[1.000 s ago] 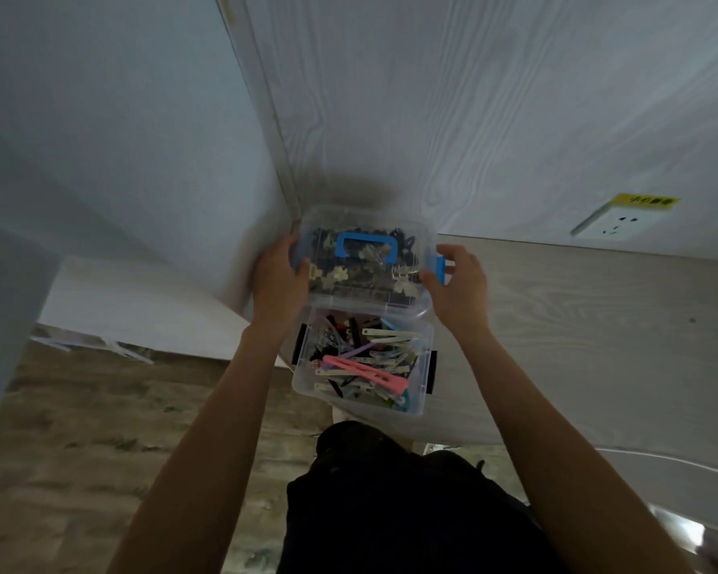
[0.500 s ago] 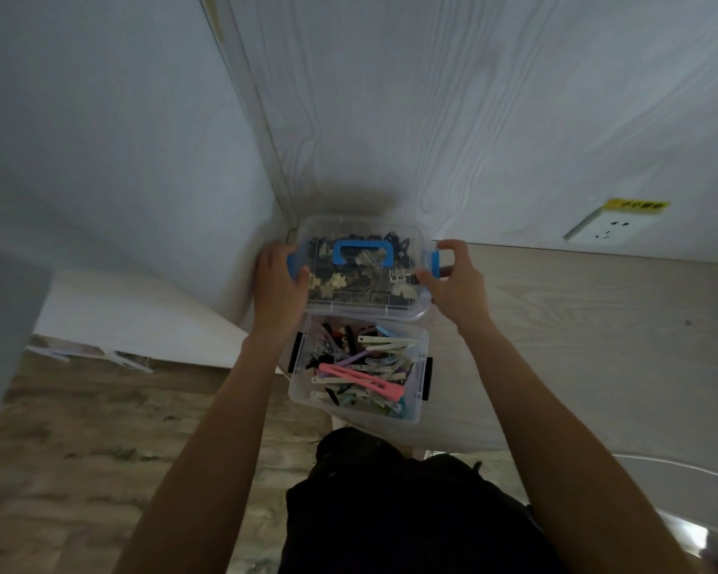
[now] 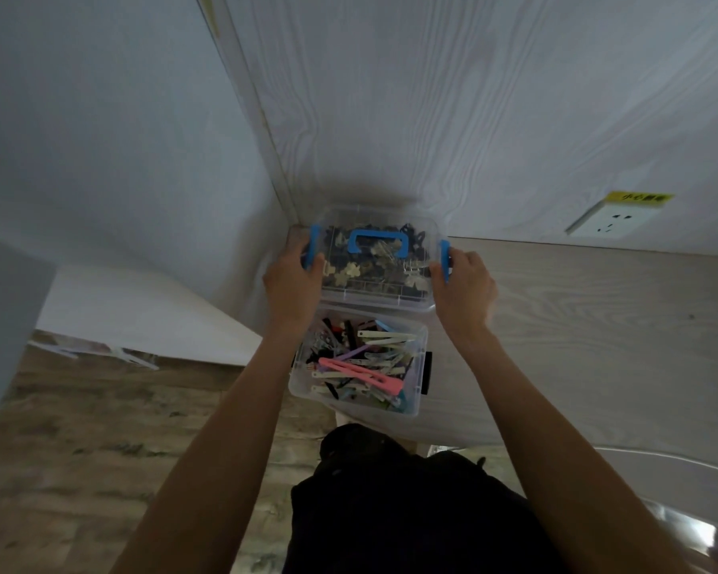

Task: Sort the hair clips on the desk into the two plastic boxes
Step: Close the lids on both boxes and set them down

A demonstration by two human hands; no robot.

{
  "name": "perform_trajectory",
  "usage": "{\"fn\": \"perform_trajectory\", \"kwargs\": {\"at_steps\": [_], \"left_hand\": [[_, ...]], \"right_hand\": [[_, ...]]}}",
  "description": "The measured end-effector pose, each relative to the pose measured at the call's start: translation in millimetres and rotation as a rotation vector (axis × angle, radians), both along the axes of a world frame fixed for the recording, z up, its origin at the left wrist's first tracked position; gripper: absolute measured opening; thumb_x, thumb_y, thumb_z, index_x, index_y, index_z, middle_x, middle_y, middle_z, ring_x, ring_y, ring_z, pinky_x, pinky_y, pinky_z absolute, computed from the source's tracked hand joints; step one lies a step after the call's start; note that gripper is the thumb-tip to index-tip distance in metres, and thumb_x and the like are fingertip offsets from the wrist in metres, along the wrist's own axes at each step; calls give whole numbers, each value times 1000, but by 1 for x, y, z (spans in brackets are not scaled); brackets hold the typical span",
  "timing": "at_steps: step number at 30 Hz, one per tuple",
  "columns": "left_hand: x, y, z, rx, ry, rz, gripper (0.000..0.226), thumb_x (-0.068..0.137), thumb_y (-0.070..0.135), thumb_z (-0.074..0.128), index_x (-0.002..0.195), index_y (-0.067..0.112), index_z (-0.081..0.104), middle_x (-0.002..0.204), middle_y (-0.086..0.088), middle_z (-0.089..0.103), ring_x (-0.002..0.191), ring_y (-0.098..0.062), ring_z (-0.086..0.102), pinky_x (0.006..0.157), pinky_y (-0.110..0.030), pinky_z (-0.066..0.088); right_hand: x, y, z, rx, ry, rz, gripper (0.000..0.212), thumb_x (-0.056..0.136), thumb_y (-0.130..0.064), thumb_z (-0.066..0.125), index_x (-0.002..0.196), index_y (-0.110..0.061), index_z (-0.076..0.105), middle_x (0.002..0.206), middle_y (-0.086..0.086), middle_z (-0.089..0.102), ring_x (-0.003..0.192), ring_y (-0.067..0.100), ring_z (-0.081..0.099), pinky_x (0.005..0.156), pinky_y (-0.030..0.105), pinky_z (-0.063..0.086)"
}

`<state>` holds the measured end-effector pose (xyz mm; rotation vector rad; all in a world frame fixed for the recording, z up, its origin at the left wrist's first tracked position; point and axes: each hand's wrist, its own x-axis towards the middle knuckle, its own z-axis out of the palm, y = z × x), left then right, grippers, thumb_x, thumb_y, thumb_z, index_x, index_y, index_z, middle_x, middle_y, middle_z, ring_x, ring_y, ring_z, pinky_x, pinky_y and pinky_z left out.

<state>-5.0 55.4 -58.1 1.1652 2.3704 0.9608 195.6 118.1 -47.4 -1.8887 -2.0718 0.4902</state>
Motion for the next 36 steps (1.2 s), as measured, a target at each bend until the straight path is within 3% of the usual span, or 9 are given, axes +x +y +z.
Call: {"fn": "perform_trajectory", "kwargs": {"at_steps": [7,9,12,14,20,25,28,32,36], "left_hand": [[17,8,5,-110,221,-88,38,98,24,43,134,13,47,92,-12,65,68,-16,49,60,-19,27],[9,8,2,-110,170,-139,39,98,27,42,133,12,47,103,-14,65,83,-24,59,67,-26,38],[4,-7,-1,-87,11,-222,44,98,32,42,138,14,39,137,-11,50,125,-27,46,102,-39,39],[11,-29,2,-27,-38,-207,44,96,31,45,137,13,42,136,-8,50,124,-25,46,103,-39,38],[16,-93,-7,-310,-198,-92,51,91,39,53,136,15,44,135,-7,51,122,-24,49,99,-36,38],[32,-99,-7,-218,-195,-39,33,92,20,55,124,12,57,122,-12,61,111,-29,57,86,-29,40],[45,-94,-2,-170,-197,-39,28,93,22,53,119,12,61,113,-8,65,103,-23,60,82,-27,41],[54,-89,-8,-104,-271,-15,31,98,27,42,123,19,59,116,6,61,106,-10,54,87,-21,38],[40,-90,-44,-348,2,-33,52,88,31,59,134,12,44,139,-12,45,129,-29,39,107,-36,28]], "right_hand": [[7,3,1,12,-114,198,50,96,-14,42,143,-5,27,135,18,49,112,33,51,93,38,41],[12,2,0,-17,45,198,51,97,-19,43,144,-10,27,138,15,47,116,31,48,94,37,39],[25,-10,-2,-33,336,132,54,95,-26,48,143,-12,27,136,13,43,116,23,47,93,36,42],[35,-25,-6,-56,411,36,46,94,-27,50,135,-12,37,126,10,48,105,17,52,85,32,48],[43,-74,-26,-790,647,-9,42,89,-34,59,125,-17,47,114,2,59,94,17,58,79,31,51],[44,-77,-30,-656,559,86,45,85,-26,66,123,-15,45,106,-1,57,93,21,60,78,36,55],[53,-75,-29,-604,546,66,39,87,-20,63,121,-12,47,100,1,58,84,18,58,60,18,48],[85,-67,-25,-516,516,-23,32,85,-15,61,116,-14,53,101,10,66,82,26,62,70,38,56],[123,-61,-26,-446,409,-38,33,87,-15,59,120,-16,56,104,10,66,81,23,60,75,37,50]]}}
